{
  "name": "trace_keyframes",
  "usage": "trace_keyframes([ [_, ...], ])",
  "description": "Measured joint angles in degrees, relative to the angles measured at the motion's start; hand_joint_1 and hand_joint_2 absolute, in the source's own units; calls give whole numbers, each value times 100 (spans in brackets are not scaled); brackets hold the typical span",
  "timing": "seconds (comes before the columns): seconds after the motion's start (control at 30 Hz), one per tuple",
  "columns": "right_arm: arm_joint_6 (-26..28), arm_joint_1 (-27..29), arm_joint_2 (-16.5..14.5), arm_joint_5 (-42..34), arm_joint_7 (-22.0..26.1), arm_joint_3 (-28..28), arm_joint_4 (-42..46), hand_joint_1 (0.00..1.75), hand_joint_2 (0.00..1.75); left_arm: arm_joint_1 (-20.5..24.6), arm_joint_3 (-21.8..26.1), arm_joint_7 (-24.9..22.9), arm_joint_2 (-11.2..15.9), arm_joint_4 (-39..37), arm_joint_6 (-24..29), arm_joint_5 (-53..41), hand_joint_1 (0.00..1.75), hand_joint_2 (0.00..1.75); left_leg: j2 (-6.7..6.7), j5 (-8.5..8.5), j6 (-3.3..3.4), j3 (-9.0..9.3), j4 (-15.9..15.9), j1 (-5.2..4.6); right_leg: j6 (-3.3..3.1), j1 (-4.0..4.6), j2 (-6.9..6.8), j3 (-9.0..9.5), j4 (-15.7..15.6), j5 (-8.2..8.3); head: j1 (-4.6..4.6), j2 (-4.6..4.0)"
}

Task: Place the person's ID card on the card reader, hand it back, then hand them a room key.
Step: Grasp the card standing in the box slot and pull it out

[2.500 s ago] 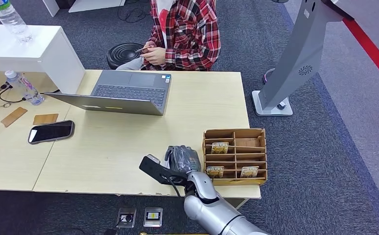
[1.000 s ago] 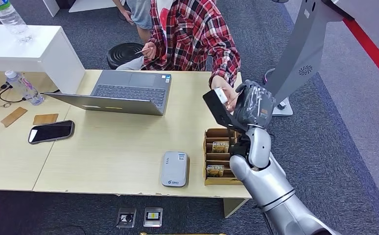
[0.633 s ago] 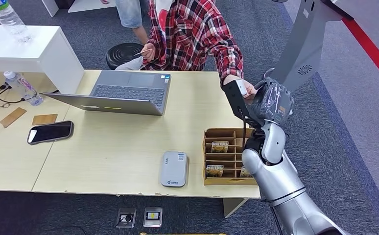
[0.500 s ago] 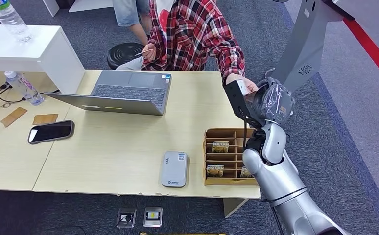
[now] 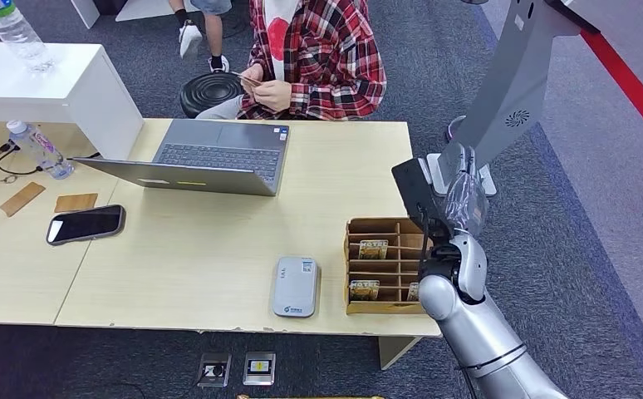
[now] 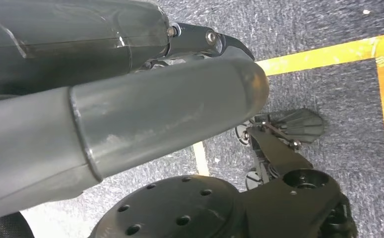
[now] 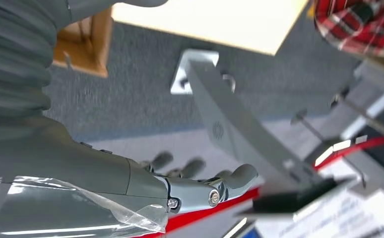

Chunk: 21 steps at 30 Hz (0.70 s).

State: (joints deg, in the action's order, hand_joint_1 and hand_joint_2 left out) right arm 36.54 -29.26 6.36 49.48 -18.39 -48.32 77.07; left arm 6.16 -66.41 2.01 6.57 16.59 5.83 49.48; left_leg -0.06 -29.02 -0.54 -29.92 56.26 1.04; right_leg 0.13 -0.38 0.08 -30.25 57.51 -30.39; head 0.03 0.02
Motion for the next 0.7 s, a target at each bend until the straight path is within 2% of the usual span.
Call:
trace_keyframes([
  [0.23,-1501,76,449,-137,-109,-566,843,0,175,-35,21,27,3,-19,-16,54,0,0,0,0,0,-1,0,0,0,0,-1,0,1,0,1,0],
  [0.37,-1778,36,542,-46,-145,-904,990,0,175,-36,43,99,2,-27,-5,56,0,0,-1,0,0,-2,0,0,0,0,-1,1,1,0,1,0],
  [0.43,-1821,20,559,65,-143,-1033,1003,9,175,-36,45,140,1,-30,11,57,0,0,-1,0,0,-2,0,0,0,0,-1,1,1,0,1,0],
  [0.57,-1899,10,562,382,-156,-1229,1005,172,175,-36,45,156,3,-36,34,78,0,0,-1,0,0,-3,0,0,0,0,-2,1,1,0,1,0],
  [0.7,-2010,10,555,719,-211,-1419,1004,175,175,-35,45,156,7,-39,36,110,0,0,-2,0,0,-3,0,0,0,0,-2,1,1,0,1,0],
])
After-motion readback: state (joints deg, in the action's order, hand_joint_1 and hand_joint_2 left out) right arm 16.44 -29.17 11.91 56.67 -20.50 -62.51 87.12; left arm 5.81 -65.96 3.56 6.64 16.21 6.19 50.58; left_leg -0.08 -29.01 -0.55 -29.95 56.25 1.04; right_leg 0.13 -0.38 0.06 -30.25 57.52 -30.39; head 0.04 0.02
